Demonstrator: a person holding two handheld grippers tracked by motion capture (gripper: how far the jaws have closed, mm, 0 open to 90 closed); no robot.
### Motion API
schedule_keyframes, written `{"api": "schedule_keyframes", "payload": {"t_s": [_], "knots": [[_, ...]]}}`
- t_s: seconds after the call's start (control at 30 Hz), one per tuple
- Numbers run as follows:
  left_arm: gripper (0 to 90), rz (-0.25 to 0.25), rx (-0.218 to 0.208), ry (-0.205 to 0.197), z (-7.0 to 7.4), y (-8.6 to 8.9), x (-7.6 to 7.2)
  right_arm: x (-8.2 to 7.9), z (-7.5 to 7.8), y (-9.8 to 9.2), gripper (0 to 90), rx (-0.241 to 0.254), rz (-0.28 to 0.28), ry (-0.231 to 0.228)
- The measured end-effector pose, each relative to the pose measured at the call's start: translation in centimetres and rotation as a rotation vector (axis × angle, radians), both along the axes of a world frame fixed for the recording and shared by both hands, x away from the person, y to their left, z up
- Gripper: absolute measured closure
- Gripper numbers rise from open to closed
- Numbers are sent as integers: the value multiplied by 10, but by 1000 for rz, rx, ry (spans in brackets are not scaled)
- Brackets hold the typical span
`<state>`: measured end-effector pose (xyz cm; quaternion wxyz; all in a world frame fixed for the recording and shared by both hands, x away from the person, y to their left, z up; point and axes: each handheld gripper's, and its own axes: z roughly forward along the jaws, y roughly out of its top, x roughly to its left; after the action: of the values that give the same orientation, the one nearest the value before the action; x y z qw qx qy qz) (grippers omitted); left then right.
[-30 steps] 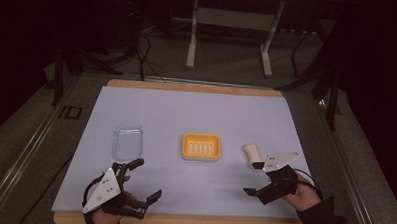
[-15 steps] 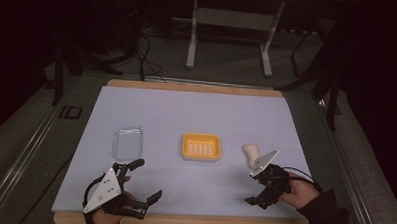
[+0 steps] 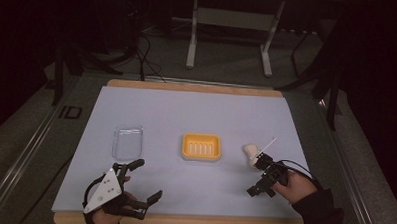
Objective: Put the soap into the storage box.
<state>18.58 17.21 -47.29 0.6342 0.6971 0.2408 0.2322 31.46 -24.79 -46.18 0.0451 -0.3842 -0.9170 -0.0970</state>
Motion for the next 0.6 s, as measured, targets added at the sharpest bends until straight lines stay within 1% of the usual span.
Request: {"api": "schedule_keyframes", "payload": {"t_s": [0.03, 0.07, 0.13, 0.2, 0.23, 0.37, 0.4, 0.47, 0.5, 0.57, 0.6], "knots": [[12, 1, 1, 1, 0, 0, 0, 4, 0, -1, 148, 6, -34, 3], [12, 1, -1, 2, 0, 0, 0, 5, 0, -1, 148, 1, -41, 1], [12, 2, 3, 3, 0, 0, 0, 8, -4, 0, 151, -38, -53, 23], [12, 6, 8, 3, 0, 0, 0, 10, -7, 2, 151, -80, -46, 48], [12, 7, 8, 3, -1, 0, 0, 12, -10, 3, 151, -116, -32, 57], [12, 6, 6, 1, 0, 0, 0, 18, -18, 5, 145, -164, -52, 91], [12, 5, 3, -1, 0, 0, 0, 20, -21, 6, 145, -185, -57, 101], [12, 6, 2, 0, 0, 0, -1, 22, -25, 5, 143, -201, -72, 128], [11, 6, 2, 0, 0, 0, -1, 22, -25, 5, 143, -201, -72, 128], [12, 6, 1, 1, 0, 0, -1, 25, -28, 4, 140, -216, -97, 154], [12, 6, 1, 1, 0, 0, -1, 25, -28, 4, 140, -216, -97, 154]]}}
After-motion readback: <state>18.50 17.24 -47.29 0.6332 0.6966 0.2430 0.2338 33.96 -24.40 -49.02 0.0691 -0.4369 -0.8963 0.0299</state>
